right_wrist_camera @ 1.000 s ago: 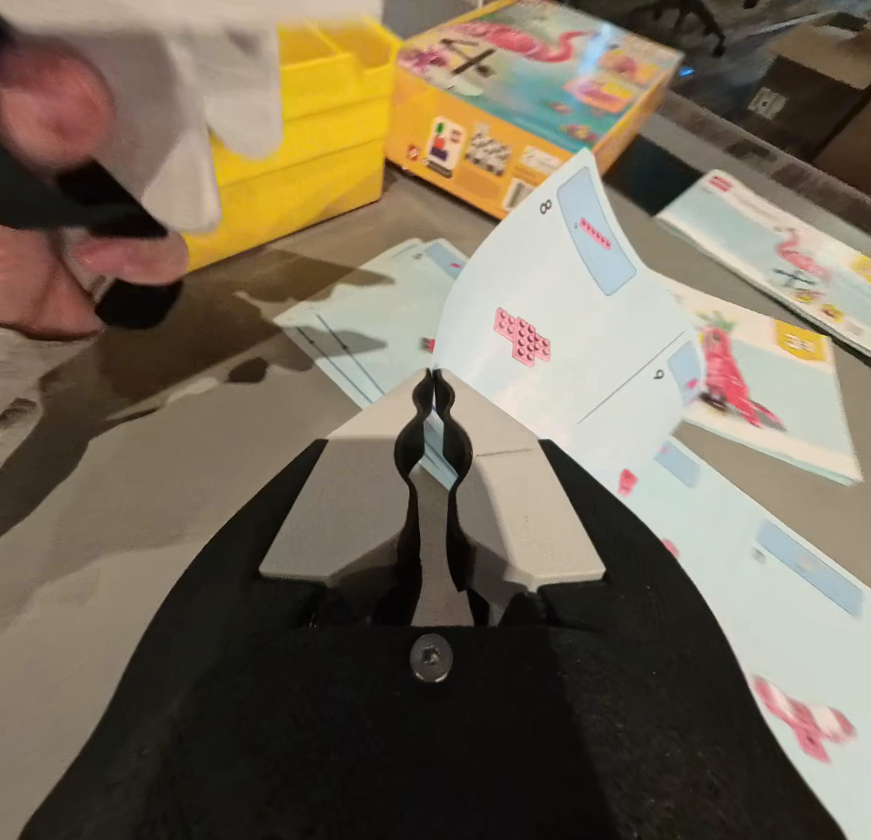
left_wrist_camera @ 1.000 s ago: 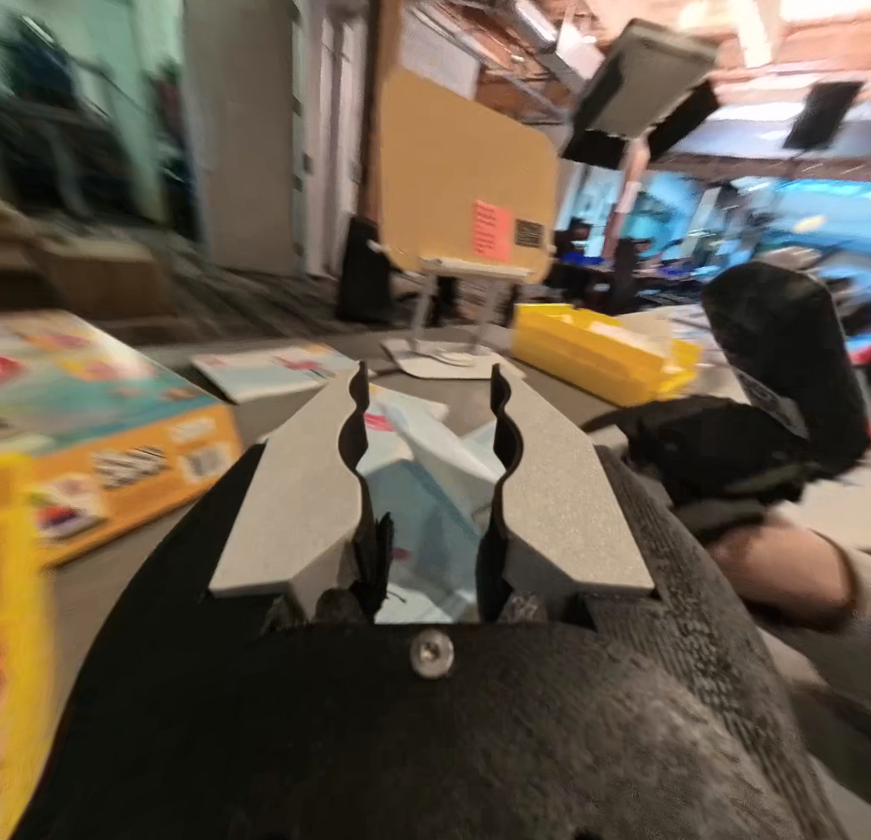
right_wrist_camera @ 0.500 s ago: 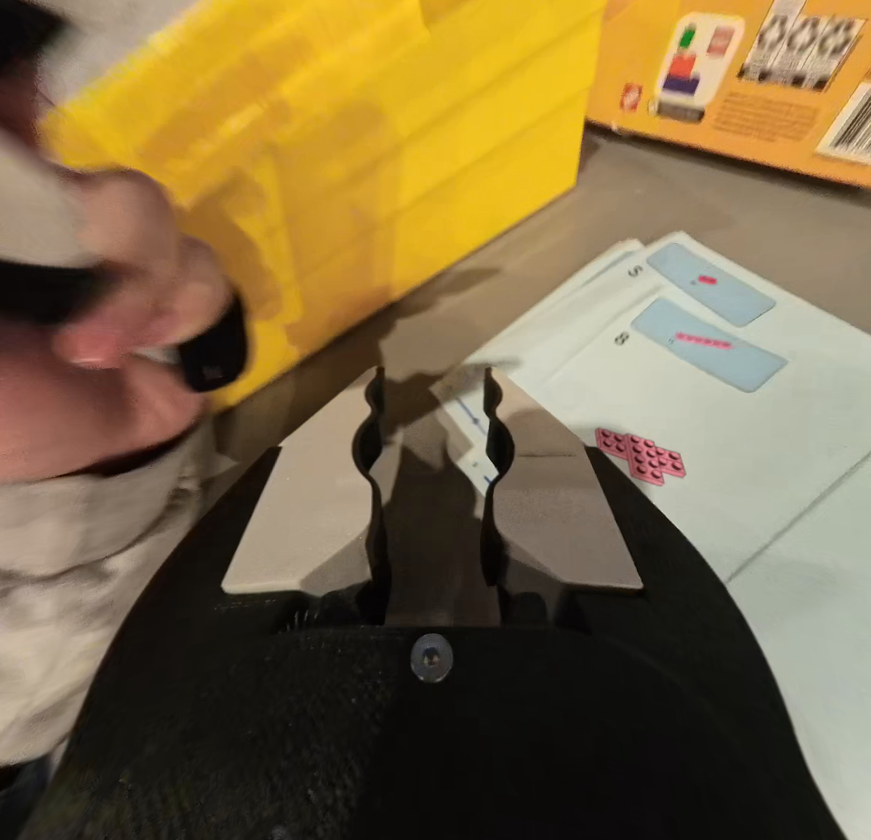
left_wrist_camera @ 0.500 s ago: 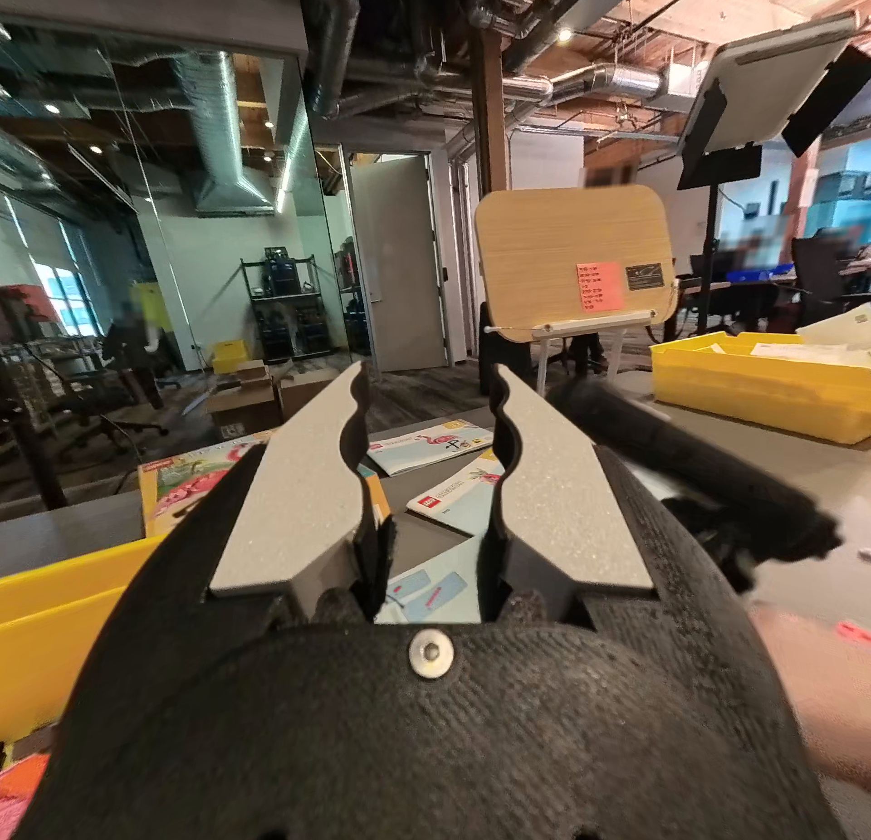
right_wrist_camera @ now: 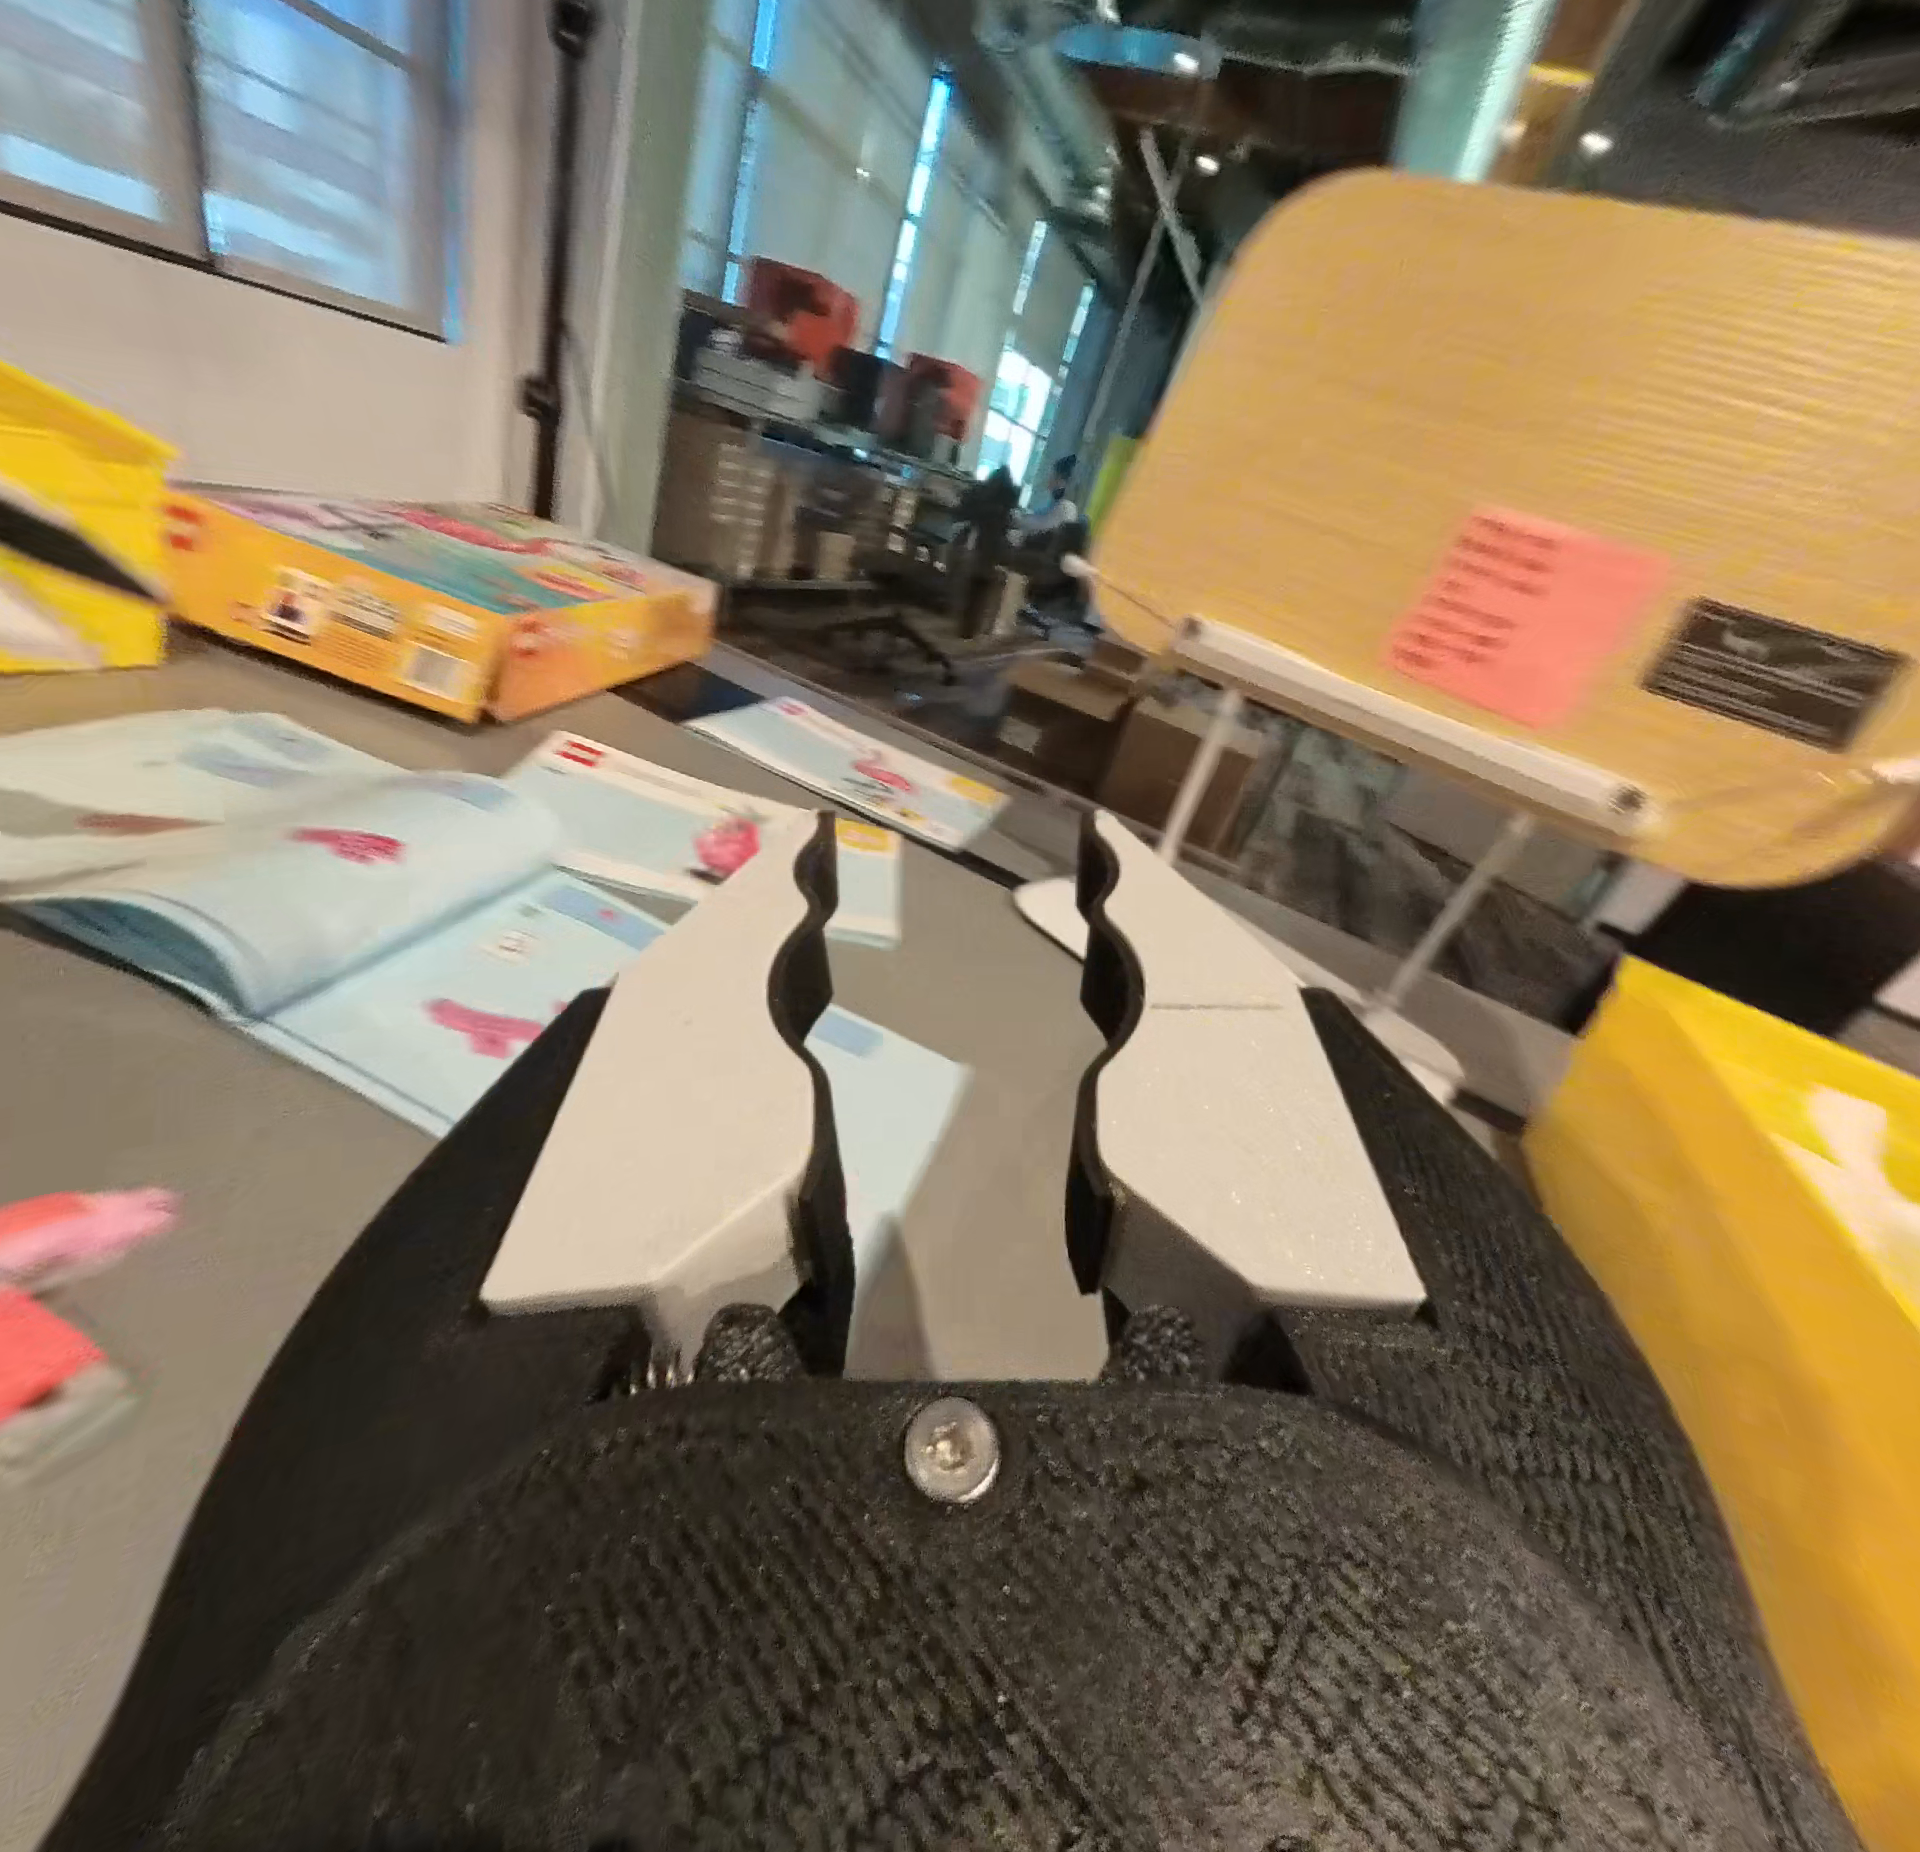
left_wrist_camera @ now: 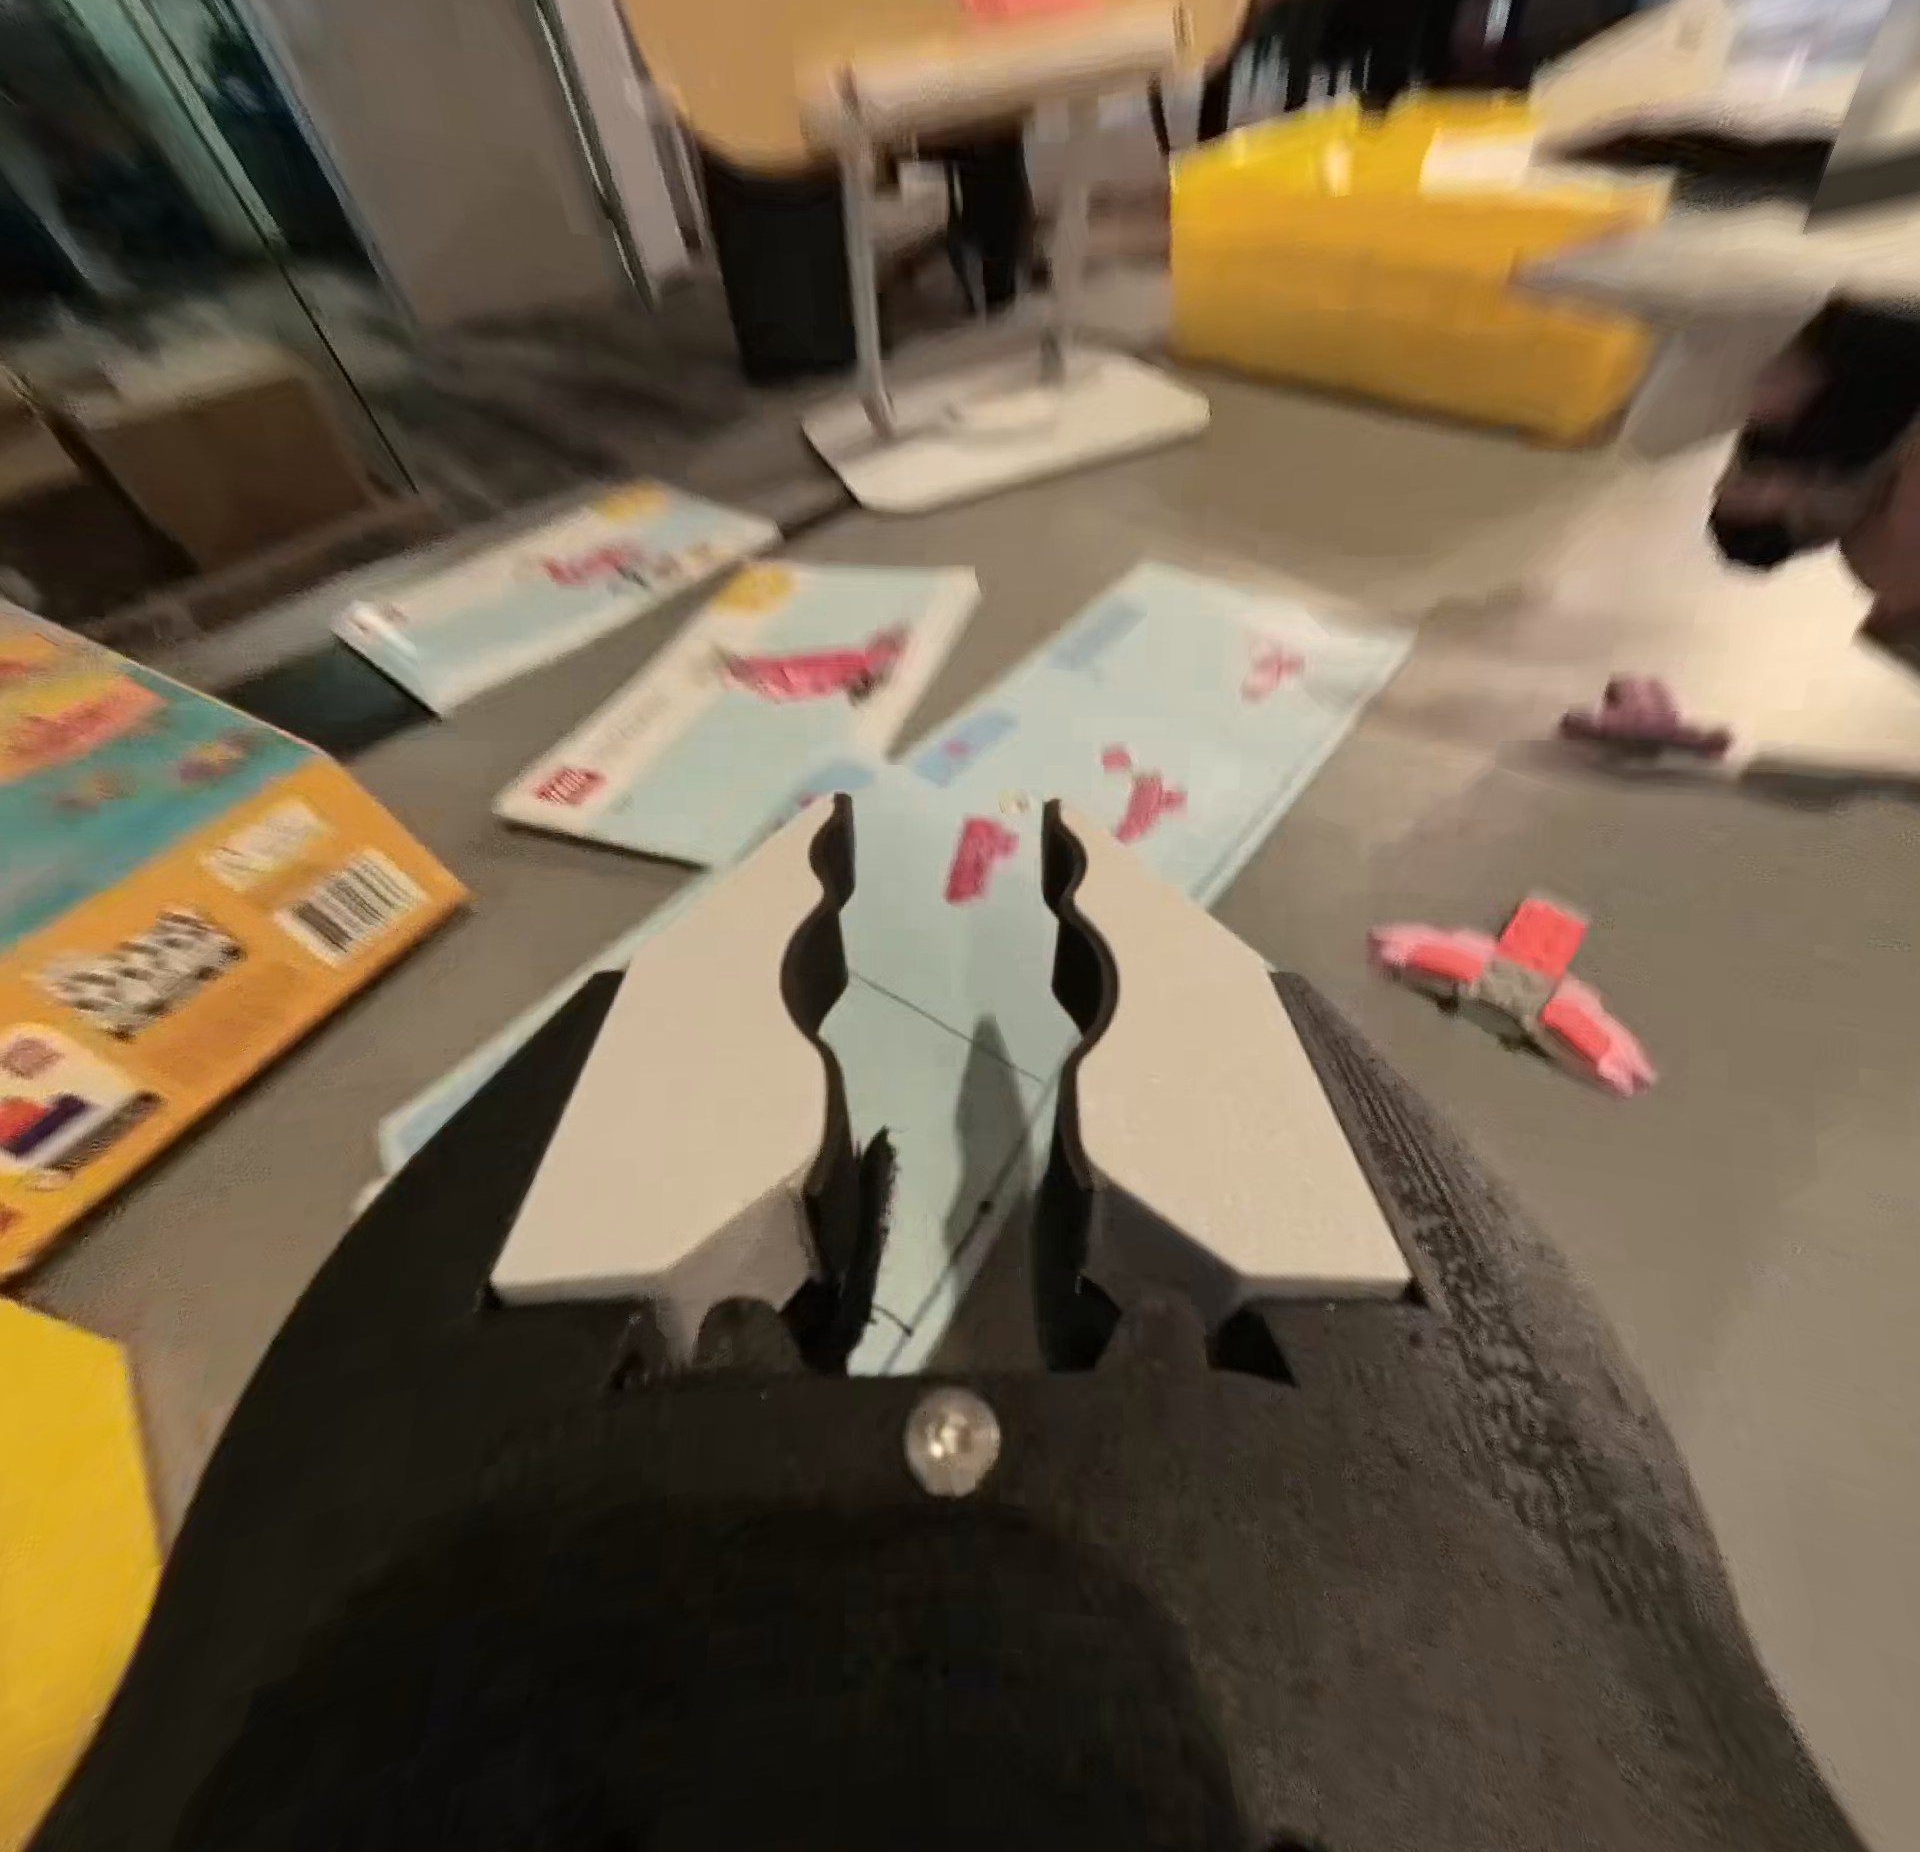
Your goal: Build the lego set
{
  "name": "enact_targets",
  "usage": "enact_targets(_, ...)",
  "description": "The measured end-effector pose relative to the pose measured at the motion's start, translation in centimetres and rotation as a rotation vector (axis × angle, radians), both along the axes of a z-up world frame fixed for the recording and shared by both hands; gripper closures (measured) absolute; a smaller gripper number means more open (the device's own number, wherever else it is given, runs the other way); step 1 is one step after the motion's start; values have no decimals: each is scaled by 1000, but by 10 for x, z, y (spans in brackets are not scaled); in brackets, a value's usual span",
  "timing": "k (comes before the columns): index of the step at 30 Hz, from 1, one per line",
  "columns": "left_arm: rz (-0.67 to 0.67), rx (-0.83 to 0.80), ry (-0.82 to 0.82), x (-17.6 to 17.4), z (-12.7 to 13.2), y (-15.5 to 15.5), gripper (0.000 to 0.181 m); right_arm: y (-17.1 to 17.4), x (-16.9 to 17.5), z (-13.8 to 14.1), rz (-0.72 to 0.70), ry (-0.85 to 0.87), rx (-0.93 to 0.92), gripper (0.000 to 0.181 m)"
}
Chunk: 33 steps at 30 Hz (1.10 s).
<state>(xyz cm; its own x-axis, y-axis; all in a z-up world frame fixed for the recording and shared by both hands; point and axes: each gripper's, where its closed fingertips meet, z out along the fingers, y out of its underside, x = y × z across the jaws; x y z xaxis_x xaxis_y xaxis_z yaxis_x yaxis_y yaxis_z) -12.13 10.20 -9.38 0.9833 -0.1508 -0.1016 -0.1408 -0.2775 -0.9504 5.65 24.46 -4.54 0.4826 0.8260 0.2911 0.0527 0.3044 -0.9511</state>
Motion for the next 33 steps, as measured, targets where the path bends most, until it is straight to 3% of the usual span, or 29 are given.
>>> enact_targets(2,2,-129,28,7,-29,6,145,20,18,-3,-18,-3,-30,136)
enact_targets(7,67,-325,-17,-4,-67,6,140,45,34,-23,-37,-27,-21,136)
enact_targets(11,206,-450,44,-34,-90,-4,140,48,33,-30,-42,-24,27,140)
enact_targets(15,292,-450,82,-48,-90,-8,140,44,30,-32,-2,-6,17,141)
enact_targets(20,258,-172,198,-31,-49,-5,138,44,35,-28,17,42,-3,141)
enact_targets(24,185,52,54,10,-8,-26,136,49,44,-23,-1,89,-31,142)
enact_targets(28,69,311,-342,74,38,-94,133,49,49,-20,-10,114,-40,145)
enact_targets(30,131,384,-351,76,42,-134,133,49,50,-19,-13,125,-44,146)
enact_targets(33,302,399,-228,39,60,-191,134,51,49,-20,-21,125,-43,147)
